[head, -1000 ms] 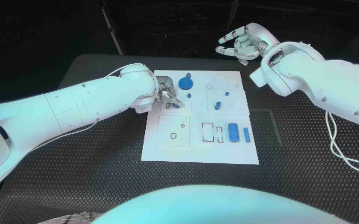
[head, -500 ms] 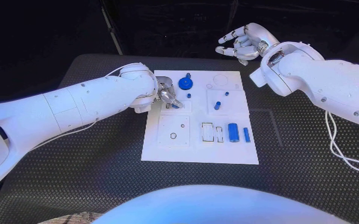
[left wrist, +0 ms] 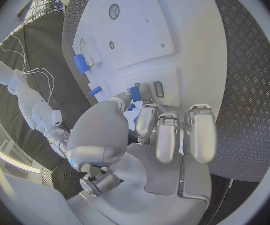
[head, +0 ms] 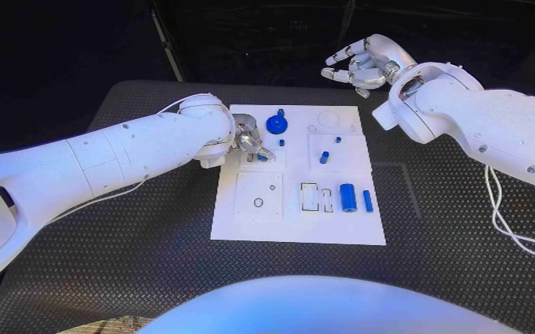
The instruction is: Assemble the parts on the task board
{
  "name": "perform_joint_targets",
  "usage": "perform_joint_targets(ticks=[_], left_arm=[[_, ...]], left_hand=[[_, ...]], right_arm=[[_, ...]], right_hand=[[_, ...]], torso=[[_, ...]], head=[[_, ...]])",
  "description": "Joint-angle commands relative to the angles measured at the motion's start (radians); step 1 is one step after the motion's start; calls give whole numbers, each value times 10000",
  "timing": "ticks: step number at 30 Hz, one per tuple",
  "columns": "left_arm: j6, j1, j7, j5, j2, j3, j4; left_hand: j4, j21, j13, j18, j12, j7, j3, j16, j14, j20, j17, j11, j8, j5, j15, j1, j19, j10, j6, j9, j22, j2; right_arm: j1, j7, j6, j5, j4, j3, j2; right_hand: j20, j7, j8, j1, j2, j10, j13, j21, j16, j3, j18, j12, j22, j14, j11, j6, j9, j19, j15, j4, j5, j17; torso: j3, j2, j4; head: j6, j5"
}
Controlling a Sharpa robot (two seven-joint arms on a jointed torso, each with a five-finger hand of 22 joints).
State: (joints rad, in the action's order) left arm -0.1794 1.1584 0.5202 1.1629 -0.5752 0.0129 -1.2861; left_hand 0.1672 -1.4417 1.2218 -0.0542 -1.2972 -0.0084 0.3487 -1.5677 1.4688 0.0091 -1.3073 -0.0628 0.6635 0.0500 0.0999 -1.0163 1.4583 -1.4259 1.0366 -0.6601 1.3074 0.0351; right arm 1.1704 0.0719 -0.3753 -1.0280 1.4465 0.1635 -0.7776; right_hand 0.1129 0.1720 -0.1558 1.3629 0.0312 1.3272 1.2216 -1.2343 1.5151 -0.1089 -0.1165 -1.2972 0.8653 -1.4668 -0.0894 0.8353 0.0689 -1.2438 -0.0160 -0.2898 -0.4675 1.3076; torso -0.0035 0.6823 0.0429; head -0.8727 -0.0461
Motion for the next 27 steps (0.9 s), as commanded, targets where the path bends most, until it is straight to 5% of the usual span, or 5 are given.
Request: perform_joint_targets(ticks=[1, 27], left_arm=[[-234, -16, 152, -8, 22, -22, 38], [-323, 6, 147, -54, 7, -19, 3]], left_hand=[[2, 25, 12, 93, -30, 77, -96, -31, 1020, 4, -2635, 14, 12, 0, 40, 104, 40, -67, 27, 0, 935, 0], [377, 23, 48, 98, -40, 66, -952, -31, 1020, 2, -2635, 7, -43, 2, 42, 509, 58, -87, 72, -55, 977, -29]], right_arm=[[19, -79, 24, 13, 16, 7, 0], [19, -62, 81, 14, -33, 6, 4]], right_hand=[[-4, 22, -42, -95, -24, -10, -17, 44, -41, -55, -109, 3, -17, -753, 37, 41, -17, 34, 86, 5, -61, 1376], [-3, 22, -45, -132, -38, -3, -6, 43, -41, -83, -108, -9, -13, -753, 36, 41, -17, 29, 85, 4, -101, 1376]], torso=[[0, 5, -3], [-1, 1, 1]], head=[[1, 2], [1, -4]])
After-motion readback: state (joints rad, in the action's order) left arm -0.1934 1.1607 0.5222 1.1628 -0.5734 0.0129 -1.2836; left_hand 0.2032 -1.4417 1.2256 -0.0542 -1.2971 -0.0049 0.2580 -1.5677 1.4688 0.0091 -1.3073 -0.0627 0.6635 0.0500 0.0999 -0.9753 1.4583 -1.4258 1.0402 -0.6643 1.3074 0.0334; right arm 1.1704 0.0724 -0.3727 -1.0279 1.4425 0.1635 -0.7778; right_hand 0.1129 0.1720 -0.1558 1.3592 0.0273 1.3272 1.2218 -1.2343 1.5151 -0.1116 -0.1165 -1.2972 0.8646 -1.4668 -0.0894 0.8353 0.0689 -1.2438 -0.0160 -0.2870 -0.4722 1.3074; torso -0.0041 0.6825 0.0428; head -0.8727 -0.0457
